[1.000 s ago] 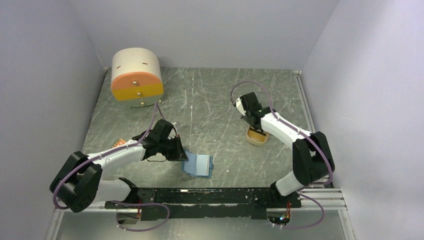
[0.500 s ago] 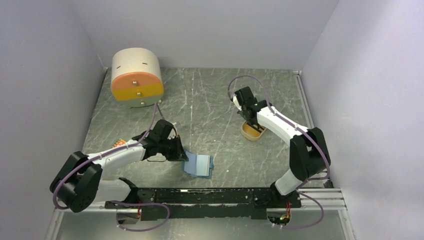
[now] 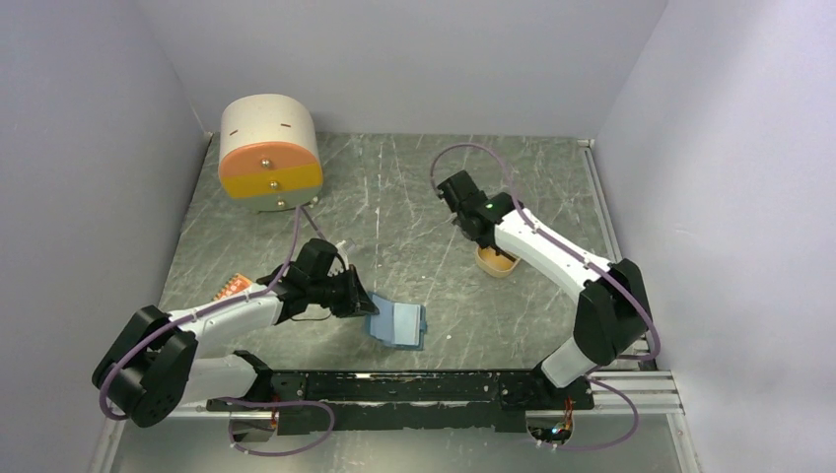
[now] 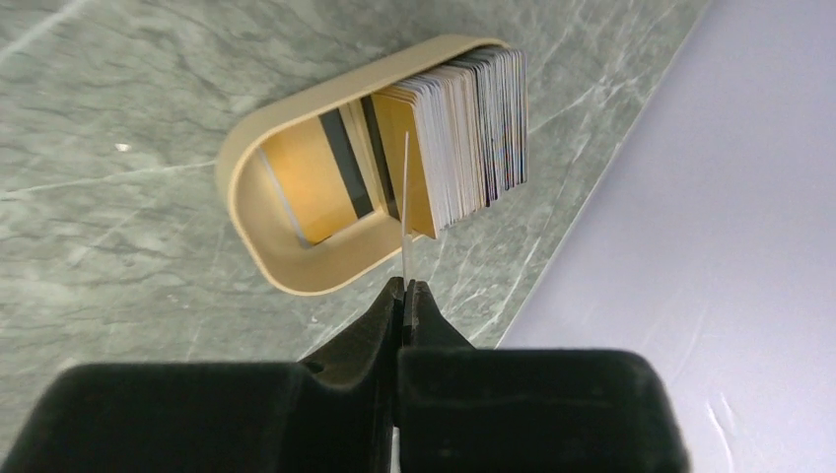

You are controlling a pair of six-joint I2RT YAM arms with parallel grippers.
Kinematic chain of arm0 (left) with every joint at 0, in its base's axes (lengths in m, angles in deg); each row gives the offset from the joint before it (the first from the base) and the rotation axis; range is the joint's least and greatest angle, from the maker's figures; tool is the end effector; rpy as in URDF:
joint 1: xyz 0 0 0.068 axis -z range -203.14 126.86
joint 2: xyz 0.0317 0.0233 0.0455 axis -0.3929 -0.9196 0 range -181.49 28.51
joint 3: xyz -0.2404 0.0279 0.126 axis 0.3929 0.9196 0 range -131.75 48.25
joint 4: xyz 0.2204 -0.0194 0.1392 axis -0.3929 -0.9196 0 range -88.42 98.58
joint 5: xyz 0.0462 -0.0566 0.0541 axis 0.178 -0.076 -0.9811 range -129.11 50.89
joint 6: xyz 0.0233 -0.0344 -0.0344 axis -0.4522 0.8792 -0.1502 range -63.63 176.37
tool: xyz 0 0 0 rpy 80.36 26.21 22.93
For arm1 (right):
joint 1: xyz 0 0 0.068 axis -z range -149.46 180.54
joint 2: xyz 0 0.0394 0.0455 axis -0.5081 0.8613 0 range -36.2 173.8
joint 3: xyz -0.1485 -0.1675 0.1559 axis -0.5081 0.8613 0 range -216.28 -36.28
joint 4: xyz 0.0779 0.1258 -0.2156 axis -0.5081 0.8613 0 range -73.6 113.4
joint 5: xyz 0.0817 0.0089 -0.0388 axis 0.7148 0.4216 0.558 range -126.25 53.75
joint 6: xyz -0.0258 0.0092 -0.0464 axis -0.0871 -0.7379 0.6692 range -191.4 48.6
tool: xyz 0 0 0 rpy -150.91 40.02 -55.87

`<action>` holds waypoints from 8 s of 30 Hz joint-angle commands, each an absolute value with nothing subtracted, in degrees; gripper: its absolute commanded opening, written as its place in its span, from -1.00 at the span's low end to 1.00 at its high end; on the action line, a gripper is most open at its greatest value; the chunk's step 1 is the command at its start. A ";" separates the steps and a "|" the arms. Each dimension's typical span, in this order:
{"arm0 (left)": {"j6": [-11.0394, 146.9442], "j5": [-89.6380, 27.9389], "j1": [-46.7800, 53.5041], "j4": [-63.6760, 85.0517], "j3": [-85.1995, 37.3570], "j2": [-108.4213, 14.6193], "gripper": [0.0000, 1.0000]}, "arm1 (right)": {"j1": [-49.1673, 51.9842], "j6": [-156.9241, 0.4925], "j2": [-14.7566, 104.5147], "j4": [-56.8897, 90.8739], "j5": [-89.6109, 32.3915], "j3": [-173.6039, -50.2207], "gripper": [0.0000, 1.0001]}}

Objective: Put the credit cards into the card holder
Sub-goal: Pick up the credit card from the storage box, then insert the credit card into the card holder.

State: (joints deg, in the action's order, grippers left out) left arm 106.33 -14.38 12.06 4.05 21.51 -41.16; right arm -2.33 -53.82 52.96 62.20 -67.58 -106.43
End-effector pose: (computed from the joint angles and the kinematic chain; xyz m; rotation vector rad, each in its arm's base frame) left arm 0.1714 -0.1392 0.1599 -0.1162 2.6580 -1.1261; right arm 0.2719 0.1537 0.2599 -0.9486 2.3915 -0.6374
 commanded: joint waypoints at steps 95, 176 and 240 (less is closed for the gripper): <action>102.30 -23.06 11.46 -4.51 24.78 -38.08 -0.65 | -15.27 -132.27 50.99 -30.10 -15.01 -52.08 -1.00; 106.73 -16.44 11.35 -2.34 25.26 -31.41 -0.82 | -21.13 -134.60 60.20 -25.15 -16.25 -59.06 -0.31; 102.84 -20.46 11.30 -11.05 21.04 -28.97 -0.82 | -24.61 -126.93 54.73 -5.06 -21.26 -65.91 -0.13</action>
State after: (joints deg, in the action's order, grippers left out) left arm 103.94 -18.58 11.45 -9.04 23.08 -29.49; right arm -24.71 -130.71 57.07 -13.86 -18.93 -64.90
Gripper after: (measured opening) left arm 0.098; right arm 0.428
